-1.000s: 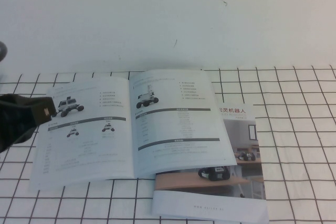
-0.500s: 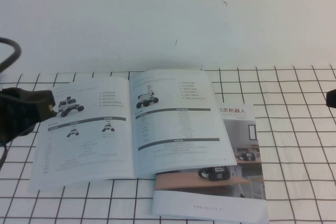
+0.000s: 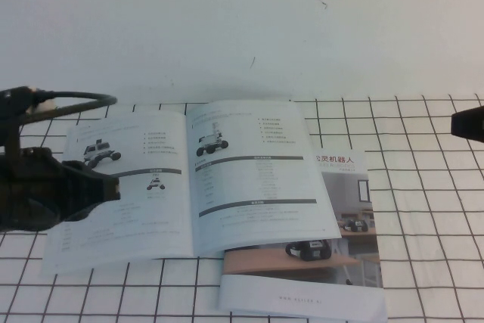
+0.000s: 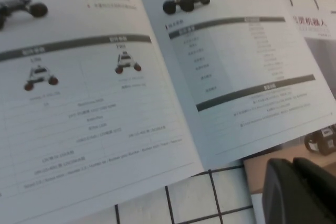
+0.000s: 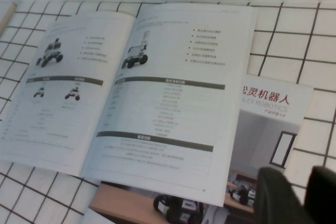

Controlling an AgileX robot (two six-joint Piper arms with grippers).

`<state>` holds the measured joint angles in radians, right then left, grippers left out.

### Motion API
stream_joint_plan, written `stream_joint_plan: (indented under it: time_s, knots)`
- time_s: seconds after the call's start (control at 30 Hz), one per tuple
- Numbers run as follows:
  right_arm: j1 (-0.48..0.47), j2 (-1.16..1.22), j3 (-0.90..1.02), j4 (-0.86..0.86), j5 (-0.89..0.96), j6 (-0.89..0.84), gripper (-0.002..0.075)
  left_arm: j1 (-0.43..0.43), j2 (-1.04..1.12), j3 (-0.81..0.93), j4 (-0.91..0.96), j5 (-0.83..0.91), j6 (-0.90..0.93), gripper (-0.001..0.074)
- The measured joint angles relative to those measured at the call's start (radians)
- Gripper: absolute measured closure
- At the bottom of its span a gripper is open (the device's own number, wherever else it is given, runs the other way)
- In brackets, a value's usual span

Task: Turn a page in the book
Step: Open the closed book

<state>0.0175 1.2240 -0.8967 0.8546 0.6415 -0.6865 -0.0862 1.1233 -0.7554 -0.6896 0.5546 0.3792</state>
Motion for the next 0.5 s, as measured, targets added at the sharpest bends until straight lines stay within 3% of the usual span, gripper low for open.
stream_joint_plan:
  time_s: [0.23,0.5]
  knots:
    - [0.000,0.099,0.000,0.100,0.039,-0.069,0.0587,0.000,0.179,0.000,-0.214,-0.014,0.292,0.0738]
    - [0.000,0.228,0.000,0.288,0.093,-0.226,0.0584,0.000,0.383,-0.007,-0.380,-0.075,0.390,0.0738]
